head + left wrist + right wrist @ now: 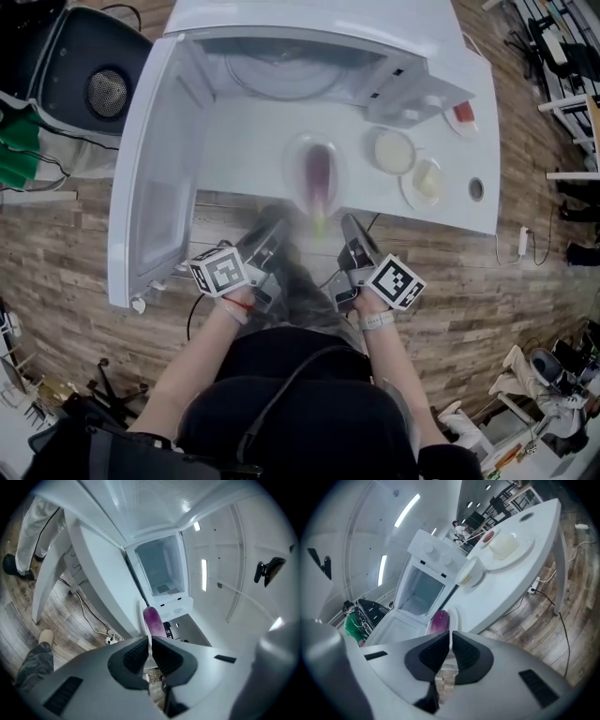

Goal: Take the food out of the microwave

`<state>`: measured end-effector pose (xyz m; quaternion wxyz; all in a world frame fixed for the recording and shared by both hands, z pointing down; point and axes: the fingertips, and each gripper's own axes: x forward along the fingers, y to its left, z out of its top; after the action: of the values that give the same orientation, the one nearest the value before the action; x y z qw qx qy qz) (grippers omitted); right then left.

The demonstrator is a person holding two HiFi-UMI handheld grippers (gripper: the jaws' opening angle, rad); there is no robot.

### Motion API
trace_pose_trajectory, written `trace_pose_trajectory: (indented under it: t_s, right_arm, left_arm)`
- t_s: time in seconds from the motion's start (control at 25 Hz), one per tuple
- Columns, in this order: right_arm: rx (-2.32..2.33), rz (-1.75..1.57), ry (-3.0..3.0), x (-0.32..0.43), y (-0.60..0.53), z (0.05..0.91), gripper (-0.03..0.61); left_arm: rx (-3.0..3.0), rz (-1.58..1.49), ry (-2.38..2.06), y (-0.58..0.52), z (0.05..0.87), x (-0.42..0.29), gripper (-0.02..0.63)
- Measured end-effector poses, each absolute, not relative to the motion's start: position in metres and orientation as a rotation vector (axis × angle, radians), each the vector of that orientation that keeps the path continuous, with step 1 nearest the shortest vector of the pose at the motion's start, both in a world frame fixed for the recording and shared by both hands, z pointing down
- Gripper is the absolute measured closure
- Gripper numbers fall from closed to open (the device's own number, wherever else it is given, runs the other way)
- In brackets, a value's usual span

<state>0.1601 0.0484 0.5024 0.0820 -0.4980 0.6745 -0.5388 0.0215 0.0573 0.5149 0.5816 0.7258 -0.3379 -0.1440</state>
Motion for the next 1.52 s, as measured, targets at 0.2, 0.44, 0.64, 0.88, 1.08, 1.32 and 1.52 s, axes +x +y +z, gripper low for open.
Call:
trace_pose_trajectory:
  t_s: [0.2,0.44,0.64,0.88,1.08,1.32,1.52]
  right_arm:
    - [-1.441,-1.512,2.17,0.149,0.046,0.48,0.558]
    - [-1.364,-1.337,2.412,0.127,0.042,0.449,0.56]
    - [-1.31,-1.225,2.554,0.112,0.043,0.429,0.56]
    - [-1.24,-1.14,2.64,0.099,0.041,0.409,0.56]
    - [-1.192,-1.012,2.763,0.083,0.048,0.39,0.56]
    - [-1.146,-0.885,2.811,0.073,0.052,0.361,0.56]
    - [-1.103,-0.78,2.863,0.067,0.059,0.34,0.56]
  left_arm:
    - [1.848,-0.312,-0.799,0.055,0.488,0.026,0.601]
    - [2.075,-0.261,-0.813,0.049,0.449,0.033,0.603]
    - [2.18,-0.244,-0.807,0.047,0.423,0.035,0.603]
    - [2.266,-0.237,-0.821,0.043,0.402,0.033,0.603]
    - [2.335,-0.232,-0.835,0.048,0.382,0.029,0.603]
    - [2.377,-0.302,-0.811,0.05,0.352,0.025,0.603]
    - [2.387,-0.338,-0.792,0.051,0.334,0.025,0.603]
